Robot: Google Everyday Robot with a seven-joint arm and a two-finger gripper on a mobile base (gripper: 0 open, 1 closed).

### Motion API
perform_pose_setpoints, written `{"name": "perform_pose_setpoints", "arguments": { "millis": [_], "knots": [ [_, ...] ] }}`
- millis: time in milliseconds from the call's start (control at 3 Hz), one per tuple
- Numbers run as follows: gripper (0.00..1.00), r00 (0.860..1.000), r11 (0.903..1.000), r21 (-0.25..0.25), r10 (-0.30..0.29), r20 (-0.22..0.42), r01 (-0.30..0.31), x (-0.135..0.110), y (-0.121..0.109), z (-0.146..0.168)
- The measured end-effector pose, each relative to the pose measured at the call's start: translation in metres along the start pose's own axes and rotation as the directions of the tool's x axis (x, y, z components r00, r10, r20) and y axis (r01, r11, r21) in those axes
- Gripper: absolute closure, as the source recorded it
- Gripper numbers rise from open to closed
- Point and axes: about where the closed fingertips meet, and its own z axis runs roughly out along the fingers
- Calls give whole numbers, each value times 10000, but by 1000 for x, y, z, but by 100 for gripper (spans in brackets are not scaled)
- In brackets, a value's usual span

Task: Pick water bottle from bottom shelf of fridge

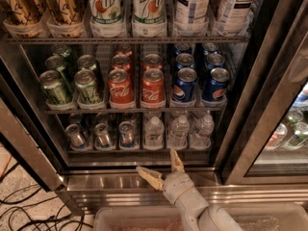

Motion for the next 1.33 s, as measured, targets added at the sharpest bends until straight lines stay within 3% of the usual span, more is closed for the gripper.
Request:
{"name": "perform_pose_setpoints", "arguments": {
  "millis": [1333],
  "knots": [
    [12,9995,9985,-440,-326,42,327,-9,-12,31]
  ]
}}
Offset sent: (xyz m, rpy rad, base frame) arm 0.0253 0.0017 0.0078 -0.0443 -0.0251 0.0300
